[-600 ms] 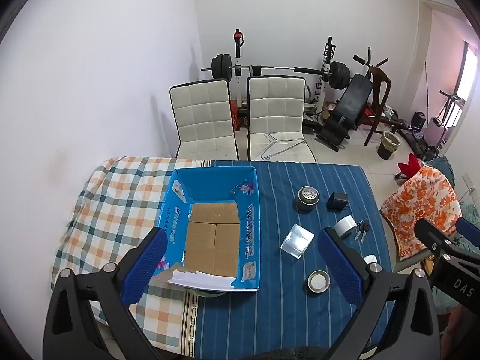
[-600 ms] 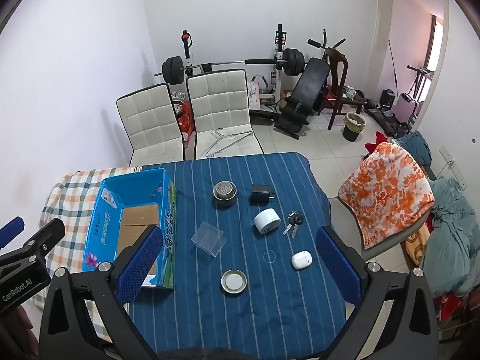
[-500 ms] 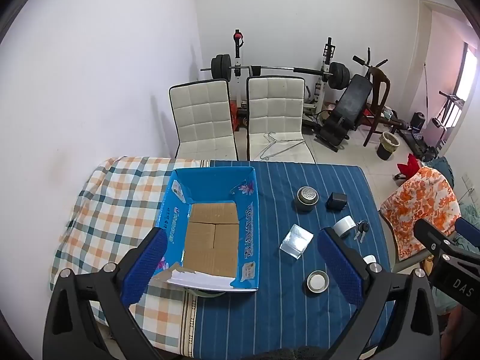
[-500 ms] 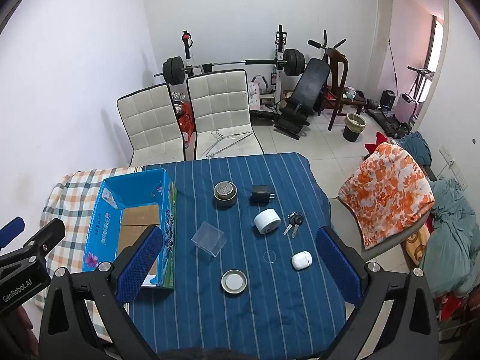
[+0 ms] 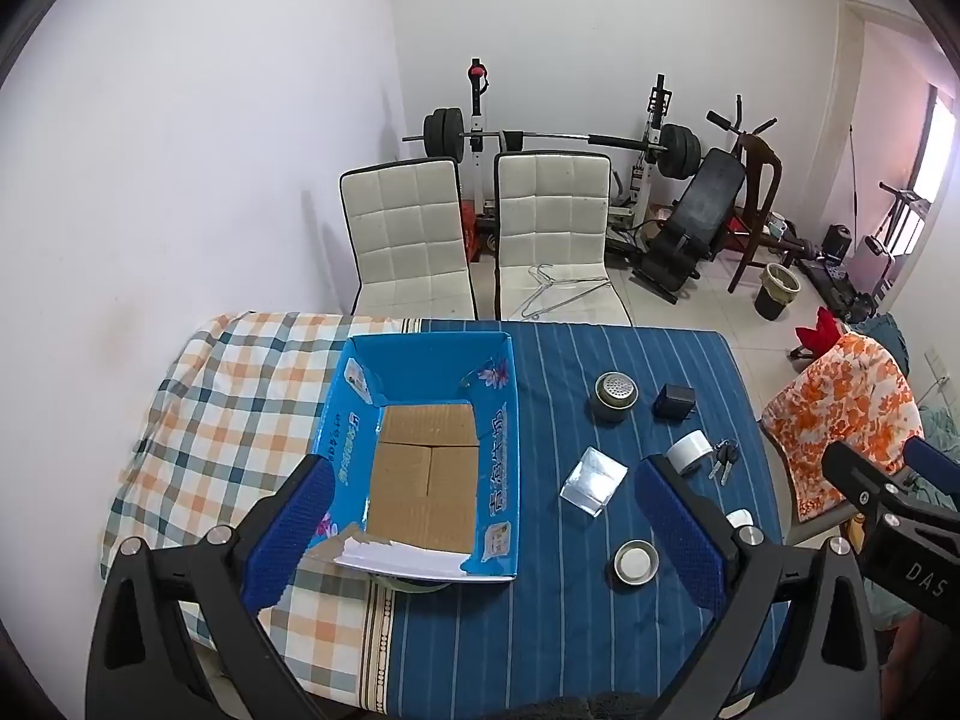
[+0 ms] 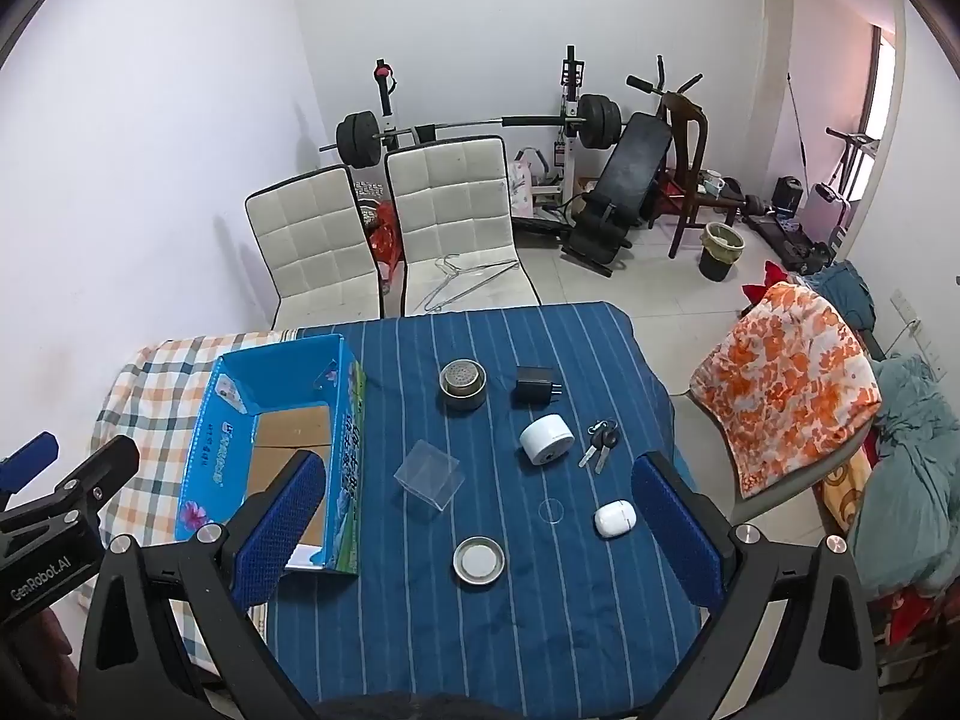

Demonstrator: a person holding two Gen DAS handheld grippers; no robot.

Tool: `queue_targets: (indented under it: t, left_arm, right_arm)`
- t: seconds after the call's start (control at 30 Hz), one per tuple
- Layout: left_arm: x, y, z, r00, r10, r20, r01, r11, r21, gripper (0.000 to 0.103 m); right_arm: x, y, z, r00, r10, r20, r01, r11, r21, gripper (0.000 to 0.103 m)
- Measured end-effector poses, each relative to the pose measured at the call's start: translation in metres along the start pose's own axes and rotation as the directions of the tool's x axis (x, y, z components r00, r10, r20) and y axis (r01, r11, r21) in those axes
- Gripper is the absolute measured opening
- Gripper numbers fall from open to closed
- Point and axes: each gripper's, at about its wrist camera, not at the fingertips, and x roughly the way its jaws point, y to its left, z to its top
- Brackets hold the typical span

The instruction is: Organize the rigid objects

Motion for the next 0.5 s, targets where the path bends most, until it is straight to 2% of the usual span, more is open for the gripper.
queue_targets:
  t: [0.2, 0.5]
  left_arm:
    - [0.0005, 0.0004, 0.0003, 1.000, -0.002, 0.000, 0.002, 1.000, 0.001, 0.103]
    - [-0.0023, 0.0021, -0.0011, 1.000, -0.003, 0.001, 0.003, 1.000, 0.000, 0.103]
  right_arm:
    - [0.0060, 0.0029, -0.0025, 1.000, 0.009, -0.029, -0.010, 1.000, -0.013, 0.103]
    - [0.0043, 0.0045, -0.0016, 1.000, -0.003, -0.018, 0.002, 1.000, -0.017, 0.103]
